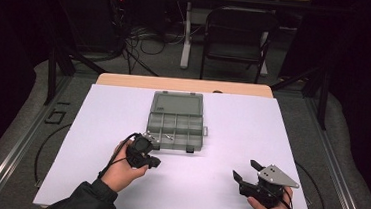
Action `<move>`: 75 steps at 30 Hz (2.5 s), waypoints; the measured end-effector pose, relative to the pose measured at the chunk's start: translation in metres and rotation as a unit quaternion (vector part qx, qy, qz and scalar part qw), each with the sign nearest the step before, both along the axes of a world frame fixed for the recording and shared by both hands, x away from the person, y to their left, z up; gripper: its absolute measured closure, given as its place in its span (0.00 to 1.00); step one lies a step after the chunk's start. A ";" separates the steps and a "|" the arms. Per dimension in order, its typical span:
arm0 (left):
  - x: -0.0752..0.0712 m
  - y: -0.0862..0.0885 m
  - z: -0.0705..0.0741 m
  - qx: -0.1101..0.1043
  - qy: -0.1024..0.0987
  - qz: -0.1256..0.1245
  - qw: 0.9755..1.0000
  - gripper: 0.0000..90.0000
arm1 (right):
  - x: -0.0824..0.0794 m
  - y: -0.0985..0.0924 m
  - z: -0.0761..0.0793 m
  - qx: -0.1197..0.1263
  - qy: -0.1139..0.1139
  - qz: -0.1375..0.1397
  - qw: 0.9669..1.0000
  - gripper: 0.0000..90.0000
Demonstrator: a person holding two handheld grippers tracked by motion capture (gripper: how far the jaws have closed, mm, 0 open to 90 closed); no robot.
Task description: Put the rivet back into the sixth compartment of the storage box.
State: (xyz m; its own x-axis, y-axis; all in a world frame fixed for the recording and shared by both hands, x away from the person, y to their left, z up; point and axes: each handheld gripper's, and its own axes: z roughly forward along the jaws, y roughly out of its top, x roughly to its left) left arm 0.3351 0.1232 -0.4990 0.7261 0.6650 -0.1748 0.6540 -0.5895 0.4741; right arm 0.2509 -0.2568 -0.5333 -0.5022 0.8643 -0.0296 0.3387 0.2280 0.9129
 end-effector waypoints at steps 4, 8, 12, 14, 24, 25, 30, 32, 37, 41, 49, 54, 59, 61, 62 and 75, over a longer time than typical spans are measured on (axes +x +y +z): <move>0.005 0.002 0.008 -0.005 -0.002 0.004 1.000 0.96 | 0.000 0.000 0.000 -0.002 -0.001 0.004 1.000 0.31; 0.012 0.003 0.015 -0.014 -0.005 0.014 1.000 0.96 | 0.000 0.000 0.000 -0.001 0.001 0.001 1.000 0.31; 0.020 0.004 0.021 -0.014 -0.012 0.018 1.000 0.96 | 0.000 0.000 0.000 -0.003 -0.001 0.004 1.000 0.31; 0.025 0.004 0.023 -0.018 -0.015 0.027 0.999 0.96 | 0.000 0.000 0.000 -0.002 -0.001 0.004 1.000 0.31; 0.046 -0.003 0.034 -0.035 -0.027 0.048 0.998 0.96 | 0.000 0.000 0.000 -0.001 0.001 0.003 1.000 0.31; 0.048 -0.005 0.034 -0.038 -0.027 0.049 0.998 0.96 | 0.000 0.000 0.000 -0.001 0.000 0.003 1.000 0.31; 0.058 -0.009 0.030 -0.041 -0.028 0.055 0.997 0.96 | 0.000 0.000 0.000 0.000 0.000 0.004 1.000 0.31; 0.062 -0.010 0.027 -0.035 -0.028 0.058 0.997 0.96 | 0.000 0.000 0.000 0.000 0.000 0.004 1.000 0.31; 0.072 -0.012 0.020 -0.033 -0.024 0.071 0.997 0.96 | 0.001 0.000 0.000 -0.002 0.000 0.005 1.000 0.31; 0.078 -0.013 0.014 -0.029 -0.020 0.074 0.997 0.96 | 0.000 0.000 0.000 -0.004 0.000 0.006 1.000 0.31; 0.081 -0.016 0.009 -0.021 -0.018 0.074 0.997 0.96 | 0.001 0.000 0.000 -0.002 0.000 0.007 1.000 0.31; 0.079 -0.015 0.010 -0.021 -0.021 0.075 0.997 0.83 | 0.001 0.000 0.000 -0.002 0.001 0.007 1.000 0.31; 0.076 -0.014 0.013 -0.031 -0.035 0.075 0.996 0.68 | 0.001 0.000 0.000 -0.002 0.001 0.007 1.000 0.31; 0.074 -0.014 0.013 -0.030 -0.045 0.074 0.996 0.62 | 0.001 0.000 0.000 -0.002 0.000 0.007 1.000 0.31; 0.073 -0.013 0.014 -0.032 -0.046 0.073 0.996 0.60 | 0.001 0.000 0.000 -0.002 0.001 0.008 1.000 0.31; 0.052 0.003 0.017 -0.046 -0.074 0.062 0.994 0.46 | 0.001 0.000 0.000 -0.002 0.000 0.007 1.000 0.31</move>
